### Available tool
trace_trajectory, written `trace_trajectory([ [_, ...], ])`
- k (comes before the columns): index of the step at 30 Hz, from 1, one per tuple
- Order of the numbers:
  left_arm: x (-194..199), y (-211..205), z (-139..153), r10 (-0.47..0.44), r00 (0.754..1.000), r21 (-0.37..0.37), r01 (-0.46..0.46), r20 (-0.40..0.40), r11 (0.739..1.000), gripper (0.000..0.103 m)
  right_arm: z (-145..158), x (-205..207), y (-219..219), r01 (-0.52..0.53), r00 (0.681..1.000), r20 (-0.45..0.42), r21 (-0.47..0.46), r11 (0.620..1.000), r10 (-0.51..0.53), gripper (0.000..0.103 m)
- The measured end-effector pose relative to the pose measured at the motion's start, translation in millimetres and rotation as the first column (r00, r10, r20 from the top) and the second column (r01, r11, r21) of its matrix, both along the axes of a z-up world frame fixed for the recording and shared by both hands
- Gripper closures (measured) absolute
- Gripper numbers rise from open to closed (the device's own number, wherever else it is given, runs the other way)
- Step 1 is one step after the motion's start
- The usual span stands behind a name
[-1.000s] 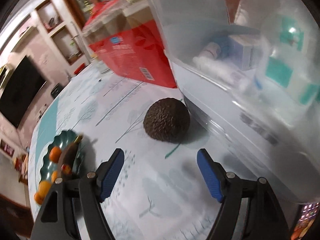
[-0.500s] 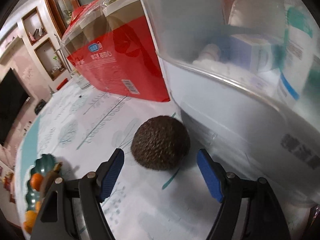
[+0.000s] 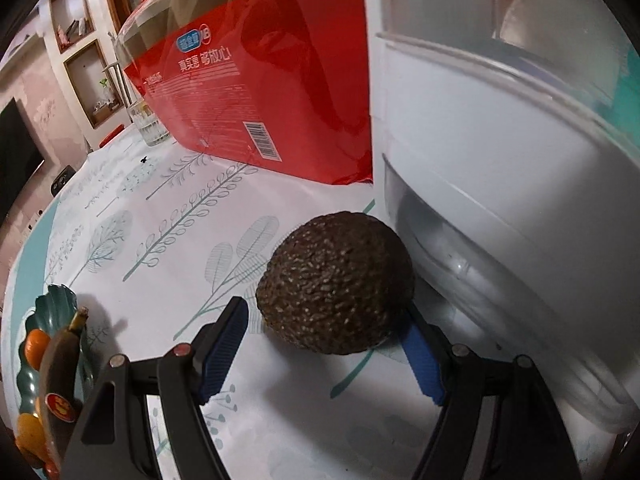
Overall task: Organize fruits
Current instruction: 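Grasp the dark avocado with the right tool, then carry the avocado onto the green plate and open the right tool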
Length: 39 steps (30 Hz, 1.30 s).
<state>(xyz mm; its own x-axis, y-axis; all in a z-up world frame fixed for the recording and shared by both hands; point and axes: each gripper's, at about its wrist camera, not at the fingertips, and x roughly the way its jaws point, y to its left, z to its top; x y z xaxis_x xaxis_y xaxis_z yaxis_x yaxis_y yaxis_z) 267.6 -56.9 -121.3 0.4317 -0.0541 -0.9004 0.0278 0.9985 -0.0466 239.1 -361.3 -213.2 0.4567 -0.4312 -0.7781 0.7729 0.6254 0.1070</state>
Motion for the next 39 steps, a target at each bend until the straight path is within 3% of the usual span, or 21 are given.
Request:
trace_trajectory([
  [2, 2, 3, -2, 0.000, 1.000, -0.004, 0.000, -0.006, 1.000, 0.020, 1, -2, -6, 0.015, 0.998, 0.055, 0.036, 0.999, -0.017, 0.036],
  [12, 6, 12, -12, 0.021, 0.999, -0.043, -0.023, -0.029, 0.999, 0.020, 1, 0, -4, -0.005, 0.999, 0.051, 0.024, 1.000, 0.004, 0.037],
  [23, 2, 20, -8, 0.062, 0.998, -0.073, -0.062, -0.004, 0.995, 0.020, 5, 2, -3, -0.063, 0.997, 0.048, 0.054, 0.997, 0.061, 0.038],
  [32, -6, 34, -1, 0.114, 0.993, -0.103, -0.111, 0.025, 0.989, 0.020, 29, 11, 16, -0.184, 0.978, 0.100, -0.002, 0.983, 0.184, 0.044],
  [39, -15, 50, 2, 0.160, 0.986, -0.116, -0.155, 0.038, 0.981, 0.020, 31, 22, 39, -0.273, 0.958, 0.096, 0.006, 0.962, 0.271, 0.045],
])
